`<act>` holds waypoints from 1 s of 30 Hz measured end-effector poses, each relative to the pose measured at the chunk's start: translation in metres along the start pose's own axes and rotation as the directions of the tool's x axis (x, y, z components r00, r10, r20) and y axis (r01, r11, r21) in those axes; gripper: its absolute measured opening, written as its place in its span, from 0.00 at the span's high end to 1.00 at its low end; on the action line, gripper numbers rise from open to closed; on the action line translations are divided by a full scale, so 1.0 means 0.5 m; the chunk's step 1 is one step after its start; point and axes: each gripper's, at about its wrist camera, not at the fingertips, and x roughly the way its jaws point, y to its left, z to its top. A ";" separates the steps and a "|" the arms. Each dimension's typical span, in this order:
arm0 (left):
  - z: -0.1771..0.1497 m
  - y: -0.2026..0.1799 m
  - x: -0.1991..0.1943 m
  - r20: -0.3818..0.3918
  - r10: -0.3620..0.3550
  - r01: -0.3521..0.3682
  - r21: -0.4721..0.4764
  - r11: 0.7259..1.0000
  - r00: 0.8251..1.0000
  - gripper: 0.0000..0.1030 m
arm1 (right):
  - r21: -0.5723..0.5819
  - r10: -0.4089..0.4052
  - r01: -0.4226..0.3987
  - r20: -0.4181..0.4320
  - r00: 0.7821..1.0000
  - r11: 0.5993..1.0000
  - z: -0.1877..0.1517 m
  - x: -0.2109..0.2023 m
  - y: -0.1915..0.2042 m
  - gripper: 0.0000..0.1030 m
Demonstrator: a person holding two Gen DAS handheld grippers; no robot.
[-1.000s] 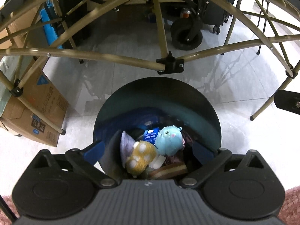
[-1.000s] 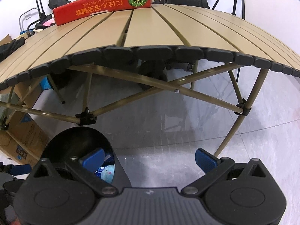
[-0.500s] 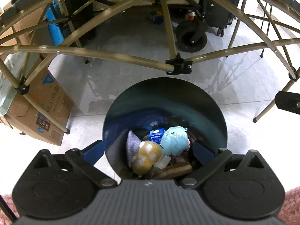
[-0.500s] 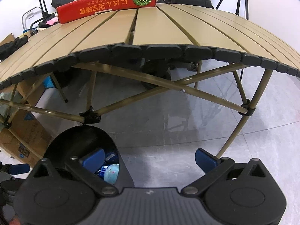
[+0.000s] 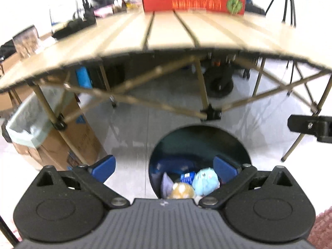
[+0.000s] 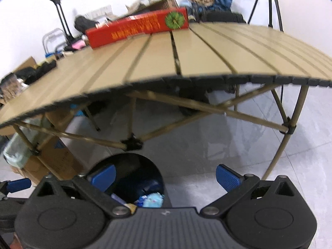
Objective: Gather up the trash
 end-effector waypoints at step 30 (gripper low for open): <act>-0.156 0.091 -0.416 0.230 -0.161 0.152 0.060 0.987 0.960 0.00 | -0.187 0.117 -0.093 0.125 0.985 0.978 -0.184 -0.446 0.098 0.00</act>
